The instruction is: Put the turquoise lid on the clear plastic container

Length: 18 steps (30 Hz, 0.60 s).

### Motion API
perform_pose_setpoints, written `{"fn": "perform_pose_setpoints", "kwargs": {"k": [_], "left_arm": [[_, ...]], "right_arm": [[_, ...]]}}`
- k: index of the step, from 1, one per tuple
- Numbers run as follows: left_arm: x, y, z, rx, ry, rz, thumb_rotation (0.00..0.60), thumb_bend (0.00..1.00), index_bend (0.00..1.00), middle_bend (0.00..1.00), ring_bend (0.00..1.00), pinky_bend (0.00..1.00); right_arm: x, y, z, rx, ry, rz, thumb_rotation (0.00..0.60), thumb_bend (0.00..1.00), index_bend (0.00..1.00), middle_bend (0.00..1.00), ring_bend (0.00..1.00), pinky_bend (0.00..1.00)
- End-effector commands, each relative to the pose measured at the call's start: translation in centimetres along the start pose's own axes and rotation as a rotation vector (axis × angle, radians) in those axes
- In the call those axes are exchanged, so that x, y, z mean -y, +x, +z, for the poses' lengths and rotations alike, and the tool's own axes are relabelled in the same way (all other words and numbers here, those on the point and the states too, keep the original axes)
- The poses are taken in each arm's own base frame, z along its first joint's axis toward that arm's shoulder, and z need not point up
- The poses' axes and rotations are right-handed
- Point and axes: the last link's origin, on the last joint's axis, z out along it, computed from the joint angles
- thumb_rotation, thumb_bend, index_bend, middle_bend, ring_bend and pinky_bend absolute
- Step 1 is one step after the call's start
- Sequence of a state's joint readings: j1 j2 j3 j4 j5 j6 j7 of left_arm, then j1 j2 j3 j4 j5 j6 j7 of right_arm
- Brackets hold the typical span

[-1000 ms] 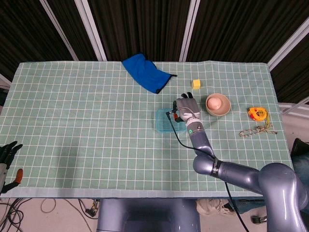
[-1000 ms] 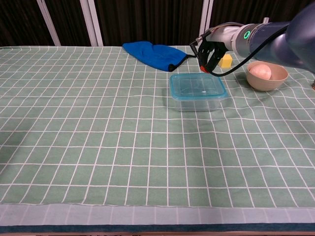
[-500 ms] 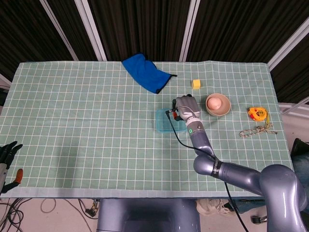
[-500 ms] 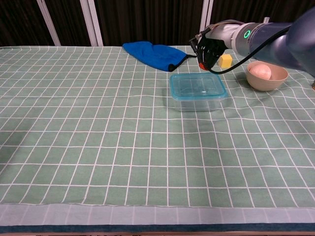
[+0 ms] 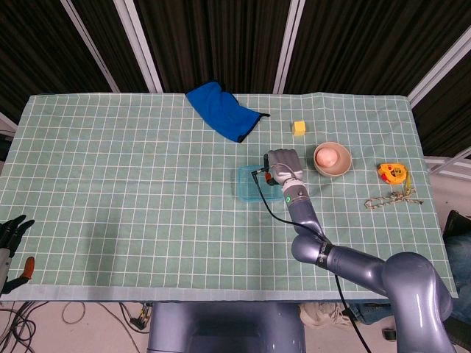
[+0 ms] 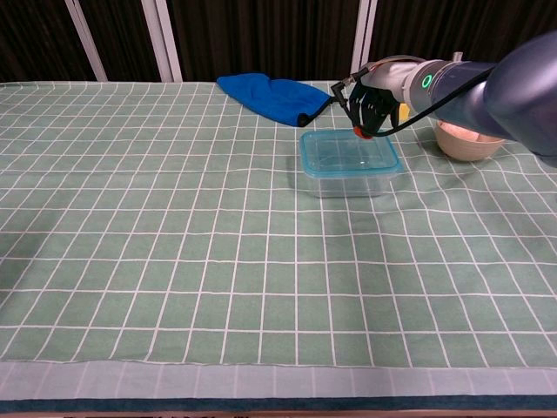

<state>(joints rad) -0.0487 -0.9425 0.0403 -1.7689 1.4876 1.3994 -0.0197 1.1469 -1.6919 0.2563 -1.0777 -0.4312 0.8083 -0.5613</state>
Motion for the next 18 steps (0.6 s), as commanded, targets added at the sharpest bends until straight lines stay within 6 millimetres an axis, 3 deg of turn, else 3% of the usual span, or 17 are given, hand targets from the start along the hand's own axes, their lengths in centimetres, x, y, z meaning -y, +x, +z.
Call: {"fn": "perform_pose_setpoints", "kwargs": {"k": [1, 18], "left_arm": [[0.00, -0.01, 0.01, 0.000, 0.001, 0.000, 0.600, 0.52, 0.10, 0.00, 0.00, 0.00], [0.00, -0.06, 0.05, 0.006, 0.012, 0.003, 0.600, 0.53, 0.10, 0.00, 0.00, 0.00]], "right_arm": [[-0.11, -0.09, 0.33, 0.009, -0.005, -0.030, 0.600, 0.52, 0.69, 0.57, 0.37, 0.00], [-0.54, -0.63, 1.00, 0.037, -0.025, -0.058, 0.600, 0.52, 0.70, 0.58, 0.37, 0.00]]}}
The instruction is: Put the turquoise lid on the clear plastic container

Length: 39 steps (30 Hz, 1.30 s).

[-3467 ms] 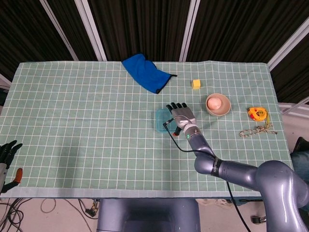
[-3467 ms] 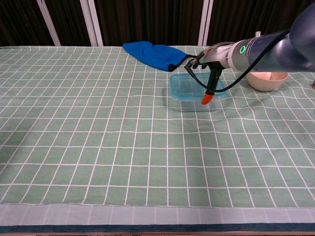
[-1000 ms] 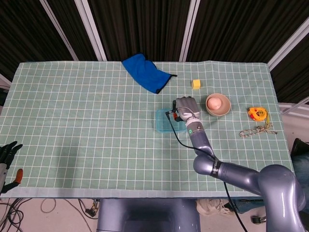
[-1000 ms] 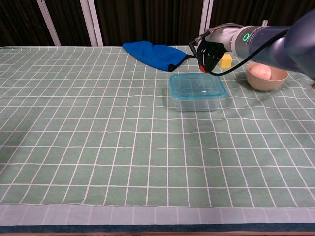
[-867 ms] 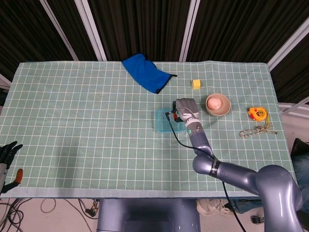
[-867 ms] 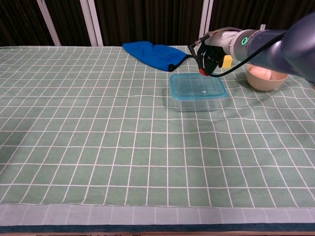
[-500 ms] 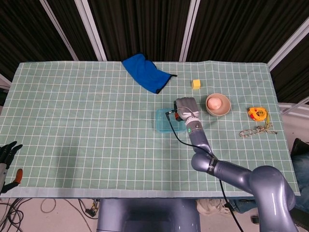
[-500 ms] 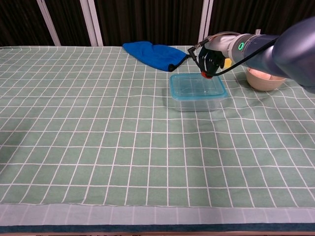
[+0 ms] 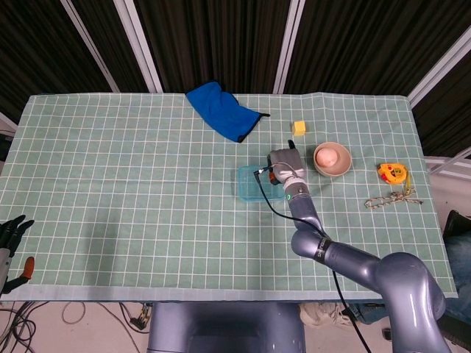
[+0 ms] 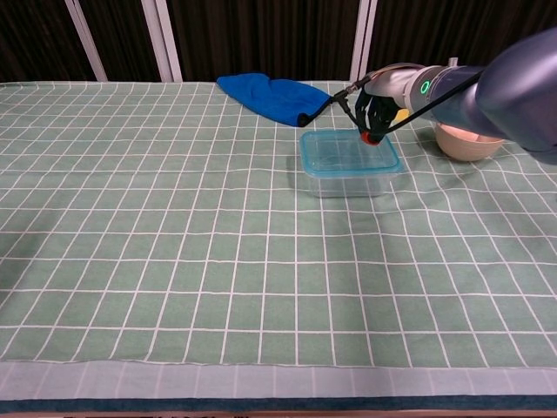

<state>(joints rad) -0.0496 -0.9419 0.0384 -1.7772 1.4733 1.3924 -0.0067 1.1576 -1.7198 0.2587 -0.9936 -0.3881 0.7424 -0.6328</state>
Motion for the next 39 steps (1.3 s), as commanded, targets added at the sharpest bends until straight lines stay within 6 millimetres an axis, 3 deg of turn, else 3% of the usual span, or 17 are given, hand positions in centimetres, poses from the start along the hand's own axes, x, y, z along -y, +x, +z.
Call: {"fn": "perform_pose_setpoints", "kwargs": {"k": [1, 32, 39], "left_arm": [[0.0, 0.0, 0.0, 0.001, 0.001, -0.001, 0.600, 0.53, 0.10, 0.00, 0.00, 0.00], [0.1, 0.0, 0.0, 0.014, 0.007, -0.013, 0.600, 0.53, 0.10, 0.00, 0.00, 0.00], [0.1, 0.0, 0.0, 0.016, 0.008, -0.013, 0.600, 0.52, 0.10, 0.00, 0.00, 0.00]], "right_arm": [[0.1, -0.1, 0.1, 0.002, 0.002, -0.004, 0.600, 0.52, 0.70, 0.58, 0.37, 0.00], [-0.8, -1.7, 0.9, 0.054, -0.024, 0.000, 0.600, 0.53, 0.70, 0.60, 0.37, 0.00], [-0.6, 0.4, 0.5, -0.008, -0.018, 0.030, 0.600, 0.53, 0.70, 0.60, 0.37, 0.00]]}}
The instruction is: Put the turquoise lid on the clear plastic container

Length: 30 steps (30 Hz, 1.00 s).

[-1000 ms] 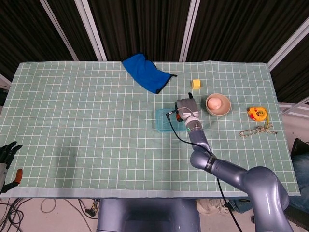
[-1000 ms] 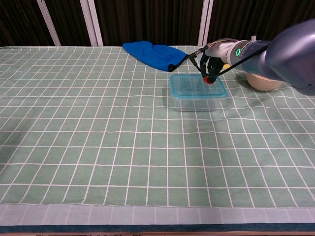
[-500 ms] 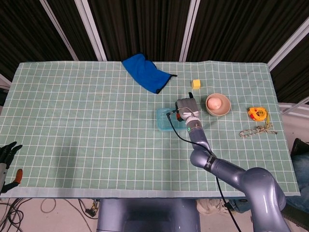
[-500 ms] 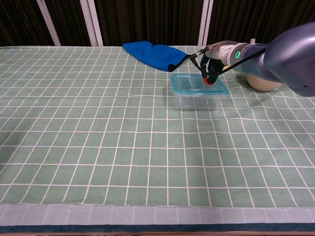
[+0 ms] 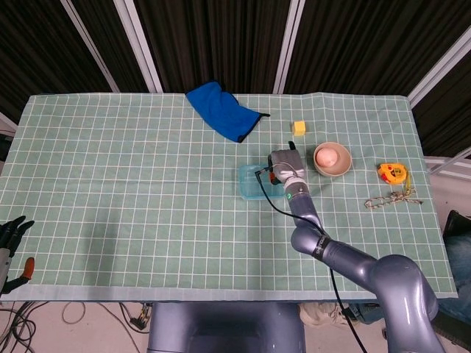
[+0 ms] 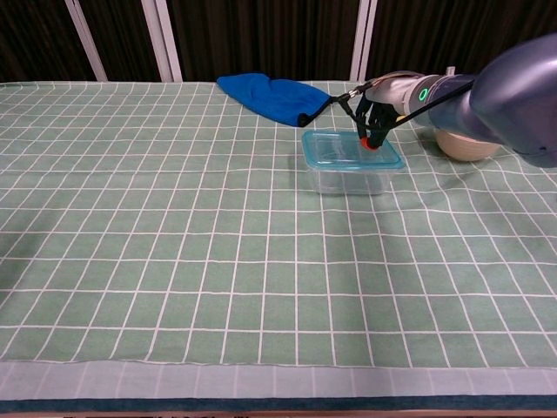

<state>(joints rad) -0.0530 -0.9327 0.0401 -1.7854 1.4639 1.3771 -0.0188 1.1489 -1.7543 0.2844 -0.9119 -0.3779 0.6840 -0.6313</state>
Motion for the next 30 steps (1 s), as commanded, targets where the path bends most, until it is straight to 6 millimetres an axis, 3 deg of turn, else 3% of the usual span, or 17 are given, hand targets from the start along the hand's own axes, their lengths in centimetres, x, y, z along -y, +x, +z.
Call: {"fn": "perform_pose_setpoints", "kwargs": {"k": [1, 14, 20, 30], "left_arm": [[0.0, 0.0, 0.0, 0.002, 0.001, 0.000, 0.600, 0.52, 0.10, 0.00, 0.00, 0.00], [0.1, 0.0, 0.0, 0.012, 0.000, -0.005, 0.600, 0.52, 0.10, 0.00, 0.00, 0.00], [0.1, 0.0, 0.0, 0.015, 0.000, -0.011, 0.600, 0.52, 0.10, 0.00, 0.00, 0.00], [0.1, 0.1, -0.1, 0.018, -0.005, -0.019, 0.600, 0.53, 0.10, 0.00, 0.00, 0.00]], "right_arm": [[0.0, 1.4, -0.5, -0.041, 0.008, 0.005, 0.600, 0.53, 0.70, 0.60, 0.37, 0.00], [-1.5, 2.7, -5.7, -0.039, 0.021, -0.058, 0.600, 0.53, 0.70, 0.60, 0.37, 0.00], [-1.9, 1.3, -7.8, -0.022, 0.029, -0.135, 0.600, 0.53, 0.71, 0.60, 0.37, 0.00], [-0.8, -0.6, -8.7, 0.019, 0.035, -0.185, 0.600, 0.53, 0.71, 0.60, 0.37, 0.00]]}}
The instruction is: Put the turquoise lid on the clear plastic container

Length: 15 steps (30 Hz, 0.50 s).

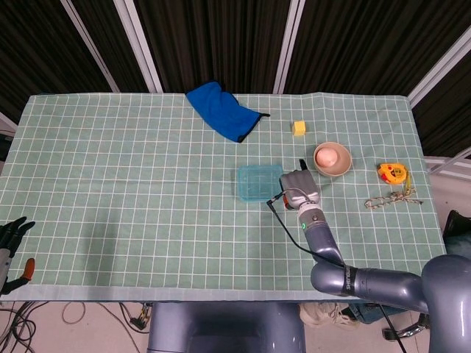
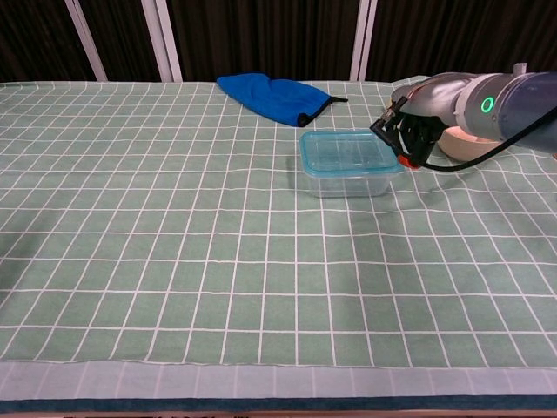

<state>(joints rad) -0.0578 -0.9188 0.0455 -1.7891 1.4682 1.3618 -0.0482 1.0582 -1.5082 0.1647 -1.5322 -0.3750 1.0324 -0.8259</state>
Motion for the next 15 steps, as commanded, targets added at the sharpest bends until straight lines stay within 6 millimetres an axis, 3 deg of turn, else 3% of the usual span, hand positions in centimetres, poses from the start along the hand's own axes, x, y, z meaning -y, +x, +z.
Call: {"fn": "perform_pose_setpoints", "kwargs": {"k": [1, 15], "left_arm": [[0.01, 0.01, -0.01, 0.001, -0.001, -0.001, 0.600, 0.52, 0.10, 0.00, 0.00, 0.00], [0.07, 0.00, -0.02, 0.003, -0.002, -0.004, 0.600, 0.53, 0.10, 0.00, 0.00, 0.00]], "right_arm": [[0.43, -0.45, -0.05, 0.012, 0.003, -0.004, 0.600, 0.53, 0.71, 0.60, 0.37, 0.00], [1.37, -0.86, 0.92, 0.011, -0.010, 0.014, 0.600, 0.53, 0.71, 0.60, 0.37, 0.00]]}}
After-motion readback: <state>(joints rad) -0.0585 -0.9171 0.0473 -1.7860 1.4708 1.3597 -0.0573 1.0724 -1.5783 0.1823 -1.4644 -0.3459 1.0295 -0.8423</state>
